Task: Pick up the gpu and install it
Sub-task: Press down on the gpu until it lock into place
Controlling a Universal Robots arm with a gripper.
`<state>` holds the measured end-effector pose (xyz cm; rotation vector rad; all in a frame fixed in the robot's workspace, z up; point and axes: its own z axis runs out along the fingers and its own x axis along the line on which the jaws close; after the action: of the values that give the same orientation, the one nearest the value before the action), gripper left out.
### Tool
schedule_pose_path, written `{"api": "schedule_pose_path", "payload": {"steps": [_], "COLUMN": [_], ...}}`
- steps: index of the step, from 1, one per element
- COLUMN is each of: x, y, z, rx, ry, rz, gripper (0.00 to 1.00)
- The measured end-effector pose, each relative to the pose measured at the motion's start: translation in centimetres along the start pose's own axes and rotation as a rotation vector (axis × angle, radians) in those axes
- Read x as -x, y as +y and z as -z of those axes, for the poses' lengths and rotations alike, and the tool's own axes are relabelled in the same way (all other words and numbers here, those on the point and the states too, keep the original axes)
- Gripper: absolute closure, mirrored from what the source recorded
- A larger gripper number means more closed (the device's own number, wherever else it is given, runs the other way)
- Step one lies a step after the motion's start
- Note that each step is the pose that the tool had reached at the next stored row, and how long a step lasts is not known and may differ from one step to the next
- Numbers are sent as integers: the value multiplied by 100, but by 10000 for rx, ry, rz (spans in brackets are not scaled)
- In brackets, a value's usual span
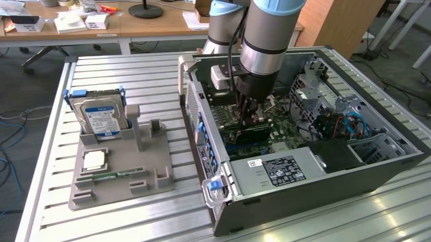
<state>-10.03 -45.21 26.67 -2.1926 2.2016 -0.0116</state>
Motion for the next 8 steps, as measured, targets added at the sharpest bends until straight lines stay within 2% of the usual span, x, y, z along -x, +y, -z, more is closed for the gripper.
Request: {"api": "schedule_pose_path", "payload": {"steps": [8], "x": [-1], "y": [3], "z": [-13], "rx": [1], "ry": [2], "rz": [0], "gripper": [90]}}
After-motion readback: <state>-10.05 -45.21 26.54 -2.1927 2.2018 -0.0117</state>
